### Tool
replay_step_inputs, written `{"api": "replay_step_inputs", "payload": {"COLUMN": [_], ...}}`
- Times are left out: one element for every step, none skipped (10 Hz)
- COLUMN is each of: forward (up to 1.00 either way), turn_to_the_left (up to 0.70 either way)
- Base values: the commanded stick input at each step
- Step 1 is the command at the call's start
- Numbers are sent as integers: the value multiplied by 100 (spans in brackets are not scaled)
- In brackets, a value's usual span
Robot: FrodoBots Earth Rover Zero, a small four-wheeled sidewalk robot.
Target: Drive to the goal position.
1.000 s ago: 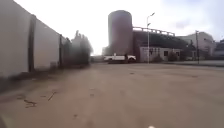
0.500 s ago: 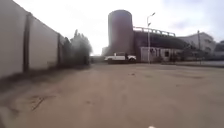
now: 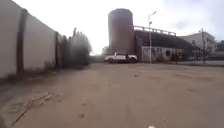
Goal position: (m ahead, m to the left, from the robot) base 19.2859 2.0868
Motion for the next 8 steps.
{"api": "replay_step_inputs", "payload": {"forward": [70, 70, 70, 70, 70, 70, 70, 70], "turn_to_the_left": [1, 1, 1, 1, 1, 1, 1, 1]}}
